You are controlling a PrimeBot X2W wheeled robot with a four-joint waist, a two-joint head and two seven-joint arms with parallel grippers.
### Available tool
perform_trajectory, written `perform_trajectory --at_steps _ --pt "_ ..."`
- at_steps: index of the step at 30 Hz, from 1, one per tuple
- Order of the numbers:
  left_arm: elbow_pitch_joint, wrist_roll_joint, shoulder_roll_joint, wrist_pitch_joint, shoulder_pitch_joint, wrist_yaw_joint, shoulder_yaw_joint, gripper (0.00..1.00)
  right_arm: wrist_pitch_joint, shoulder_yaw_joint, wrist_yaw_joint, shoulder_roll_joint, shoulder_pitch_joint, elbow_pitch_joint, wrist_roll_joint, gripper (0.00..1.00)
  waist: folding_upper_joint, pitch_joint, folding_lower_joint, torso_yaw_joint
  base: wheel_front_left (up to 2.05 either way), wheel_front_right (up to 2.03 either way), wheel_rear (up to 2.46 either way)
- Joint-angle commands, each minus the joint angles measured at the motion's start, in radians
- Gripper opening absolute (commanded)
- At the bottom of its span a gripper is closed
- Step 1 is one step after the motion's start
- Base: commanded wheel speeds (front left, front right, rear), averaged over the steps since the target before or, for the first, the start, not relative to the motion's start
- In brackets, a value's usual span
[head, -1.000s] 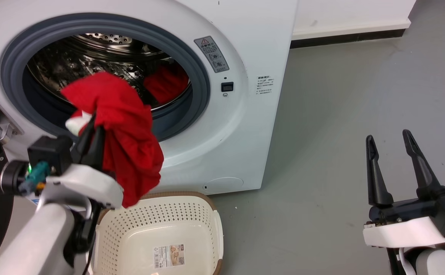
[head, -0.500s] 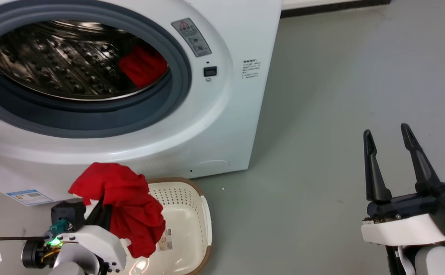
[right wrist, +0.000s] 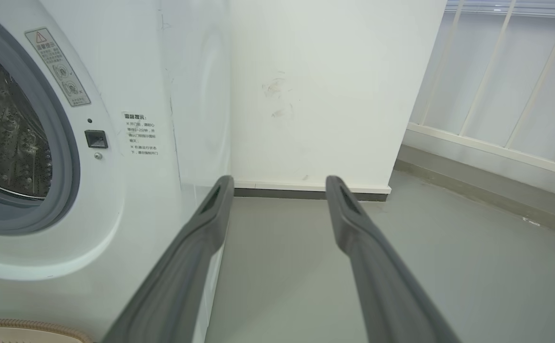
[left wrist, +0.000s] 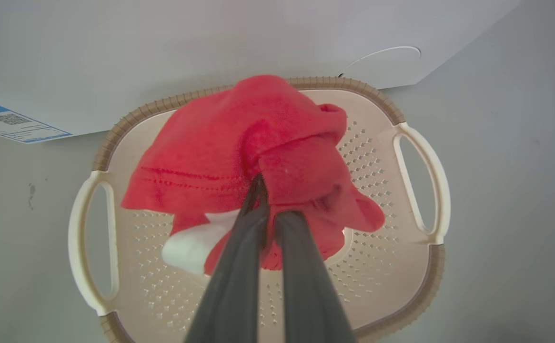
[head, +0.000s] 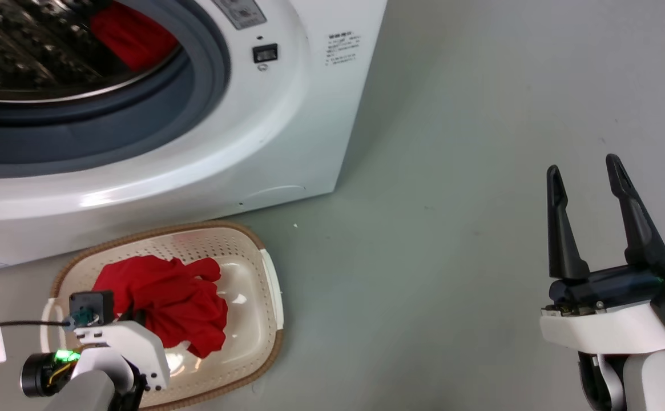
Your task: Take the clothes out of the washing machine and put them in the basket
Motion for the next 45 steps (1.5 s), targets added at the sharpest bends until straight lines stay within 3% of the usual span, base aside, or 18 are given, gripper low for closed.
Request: perform_trajectory --at_steps 1,10,19,20,21,29,45 --pt "0.081 0.0 -0.011 -0.012 -0.068 -0.027 0.002 0.0 -0.002 0.007 -0.001 0.002 -0.024 -0.014 0.012 1.0 0.0 0.08 -0.0002 -0.044 0.0 0.0 0.0" --pt "0.277 -0.004 -0.023 -0.025 -0.191 -0.067 0.006 0.0 -0.002 0.033 -0.001 0.001 -0.05 -0.038 0.022 1.0 0.0 0.19 -0.0002 -0.075 0.0 0.0 0.0" --pt "0.381 -0.006 -0.059 -0.038 -0.242 -0.079 0.004 0.0 -0.002 0.027 -0.001 0.001 -0.063 -0.032 0.017 1.0 0.0 0.215 -0.0002 -0.063 0.0 0.0 0.0" --pt "0.386 -0.002 -0.064 -0.041 -0.244 -0.074 0.002 0.69 -0.002 0.027 -0.001 0.001 -0.065 -0.03 0.016 1.0 0.0 0.211 -0.0002 -0.059 0.0 0.0 0.0" --pt "0.391 0.003 -0.071 -0.045 -0.242 -0.075 0.001 1.0 -0.002 0.026 -0.001 0.001 -0.065 -0.027 0.015 1.0 0.0 0.2 -0.0002 -0.052 0.0 0.0 0.0" --pt "0.315 0.025 -0.088 -0.051 -0.187 -0.079 0.036 1.0 -0.002 0.01 -0.001 0.001 -0.056 0.001 0.003 1.0 0.0 0.099 -0.0002 -0.005 0.0 0.0 0.0" --pt "-0.12 0.236 -0.105 -0.05 0.059 -0.071 0.253 1.0 -0.002 -0.039 -0.001 0.001 0.044 0.091 0.013 1.0 0.0 -0.135 -0.0002 0.109 0.0 0.0 0.0"
